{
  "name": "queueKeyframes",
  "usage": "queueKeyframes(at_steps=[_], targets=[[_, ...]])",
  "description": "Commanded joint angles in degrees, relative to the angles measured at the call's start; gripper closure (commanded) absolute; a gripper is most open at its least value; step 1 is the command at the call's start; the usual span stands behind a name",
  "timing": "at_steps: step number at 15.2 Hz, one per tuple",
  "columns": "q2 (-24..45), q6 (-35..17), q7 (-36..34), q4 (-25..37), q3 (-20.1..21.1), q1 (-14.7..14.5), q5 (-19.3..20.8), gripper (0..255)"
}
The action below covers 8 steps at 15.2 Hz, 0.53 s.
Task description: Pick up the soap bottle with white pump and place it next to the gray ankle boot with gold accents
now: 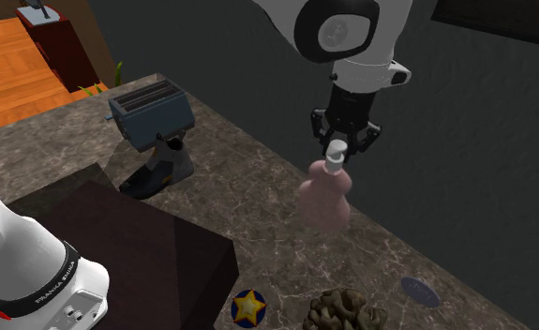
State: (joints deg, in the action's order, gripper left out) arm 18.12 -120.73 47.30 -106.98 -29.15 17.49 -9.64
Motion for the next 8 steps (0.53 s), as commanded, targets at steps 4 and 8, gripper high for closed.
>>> queueKeyframes(at_steps=[4,8], targets=[[-1.59,3.31,-0.6,1.97,-0.43,-0.21,1.04,255],[-2.76,6.01,-1.08,3.67,-0.69,-0.39,1.8,255]])
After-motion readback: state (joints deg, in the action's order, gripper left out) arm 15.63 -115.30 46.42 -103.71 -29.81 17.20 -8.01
